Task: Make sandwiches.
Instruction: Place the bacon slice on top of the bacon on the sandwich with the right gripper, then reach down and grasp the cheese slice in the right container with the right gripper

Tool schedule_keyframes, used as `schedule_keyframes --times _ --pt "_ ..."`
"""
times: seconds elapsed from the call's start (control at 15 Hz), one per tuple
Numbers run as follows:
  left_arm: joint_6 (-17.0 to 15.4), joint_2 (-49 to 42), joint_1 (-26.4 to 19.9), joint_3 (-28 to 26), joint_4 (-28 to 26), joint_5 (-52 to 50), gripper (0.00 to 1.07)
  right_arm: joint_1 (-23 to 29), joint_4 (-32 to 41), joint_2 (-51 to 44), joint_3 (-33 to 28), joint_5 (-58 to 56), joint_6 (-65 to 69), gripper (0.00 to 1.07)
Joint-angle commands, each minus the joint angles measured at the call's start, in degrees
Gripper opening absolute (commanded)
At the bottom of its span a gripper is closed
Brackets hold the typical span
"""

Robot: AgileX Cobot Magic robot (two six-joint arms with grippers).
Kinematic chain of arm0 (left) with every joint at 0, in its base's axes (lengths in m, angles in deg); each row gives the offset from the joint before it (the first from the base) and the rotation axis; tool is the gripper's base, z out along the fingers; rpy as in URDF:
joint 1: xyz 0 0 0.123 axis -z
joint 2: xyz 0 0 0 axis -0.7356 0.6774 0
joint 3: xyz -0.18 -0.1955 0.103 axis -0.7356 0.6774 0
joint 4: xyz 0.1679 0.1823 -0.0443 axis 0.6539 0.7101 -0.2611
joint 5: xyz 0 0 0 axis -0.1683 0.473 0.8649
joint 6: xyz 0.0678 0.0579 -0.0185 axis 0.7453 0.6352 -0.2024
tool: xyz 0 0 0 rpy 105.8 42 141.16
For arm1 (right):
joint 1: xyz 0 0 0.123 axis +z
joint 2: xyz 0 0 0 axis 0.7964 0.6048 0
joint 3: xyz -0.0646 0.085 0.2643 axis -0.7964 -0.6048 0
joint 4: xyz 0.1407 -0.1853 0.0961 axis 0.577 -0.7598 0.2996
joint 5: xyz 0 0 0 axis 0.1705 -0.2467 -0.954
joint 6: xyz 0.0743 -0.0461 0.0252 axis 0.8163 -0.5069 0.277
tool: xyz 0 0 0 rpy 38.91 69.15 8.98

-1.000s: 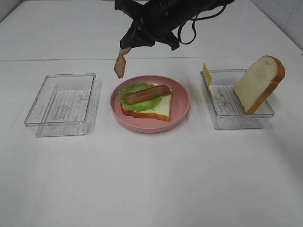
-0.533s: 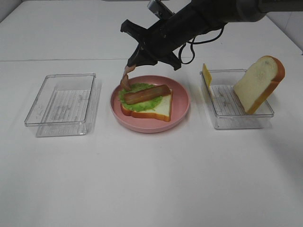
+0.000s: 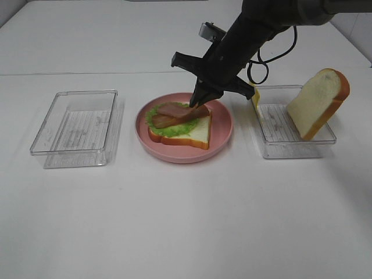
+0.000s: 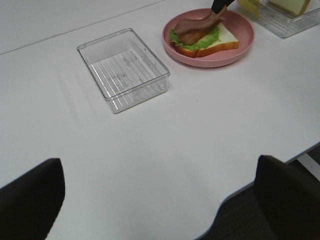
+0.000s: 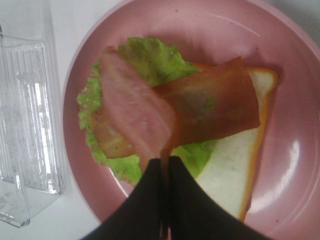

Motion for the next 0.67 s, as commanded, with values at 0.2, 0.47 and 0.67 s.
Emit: schedule_keyframes --times 0.2,0.47,0.67 --pt "-0.4 -0.5 0.1 0.1 0.1 -0.6 0.97 -0.1 -0.7 -1.0 0.2 -2.5 1.0 0.49" --pt "-0.4 -0.5 0.1 0.1 0.1 -0.6 0.97 -0.1 -1.5 -2.3 0.2 -5.4 -1.0 0.7" --pt "-0.4 -0.5 0.1 0.1 0.1 -0.6 0.97 -0.1 -6.0 -6.5 0.2 -7.0 -1.1 0.7"
